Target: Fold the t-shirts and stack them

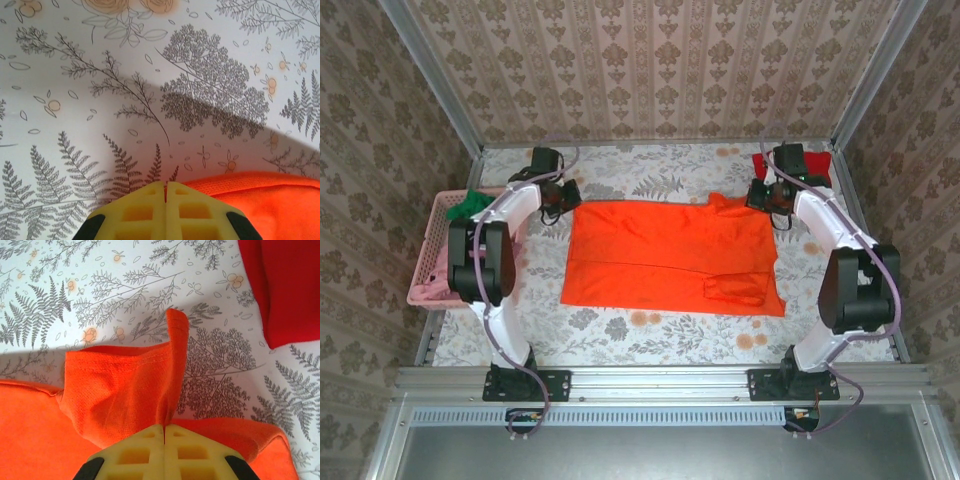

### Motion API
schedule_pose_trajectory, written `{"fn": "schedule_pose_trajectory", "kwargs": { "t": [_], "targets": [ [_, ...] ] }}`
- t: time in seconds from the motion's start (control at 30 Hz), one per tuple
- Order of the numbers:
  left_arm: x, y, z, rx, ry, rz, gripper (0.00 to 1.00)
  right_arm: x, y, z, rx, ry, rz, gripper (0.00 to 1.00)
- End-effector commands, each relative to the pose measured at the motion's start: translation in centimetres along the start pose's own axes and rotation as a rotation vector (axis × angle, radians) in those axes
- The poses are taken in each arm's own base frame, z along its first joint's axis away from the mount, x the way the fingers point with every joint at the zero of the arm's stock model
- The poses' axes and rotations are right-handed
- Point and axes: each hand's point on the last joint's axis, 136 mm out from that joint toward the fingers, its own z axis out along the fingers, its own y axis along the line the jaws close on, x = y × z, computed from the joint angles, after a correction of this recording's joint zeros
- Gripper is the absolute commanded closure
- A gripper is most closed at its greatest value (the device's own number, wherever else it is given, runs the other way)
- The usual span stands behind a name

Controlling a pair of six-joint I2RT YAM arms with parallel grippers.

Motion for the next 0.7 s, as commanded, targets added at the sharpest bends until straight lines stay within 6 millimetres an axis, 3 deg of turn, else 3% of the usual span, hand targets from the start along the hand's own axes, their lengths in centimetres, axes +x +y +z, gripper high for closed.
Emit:
{"fn": "schedule_pose_trajectory", "kwargs": {
  "t": [0.0, 0.43, 0.67],
  "targets": [
    [0.0, -0.4, -1.9, 0.025, -0.019, 0.041, 1.0, 0.6, 0.2, -1.6, -0.007, -0.018, 0.008, 1.0],
    [3.5, 1.8, -3.6, -0.016, 0.022, 0.047, 1.0, 5.8, -1.0, -4.4, 0.013, 0.048, 0.006, 1.0],
    [4.3, 1.9, -4.0, 0.0, 0.03, 0.046, 1.0, 7.2, -1.2, -6.5, 0.018, 0.05, -0.009, 1.0]
  ]
}}
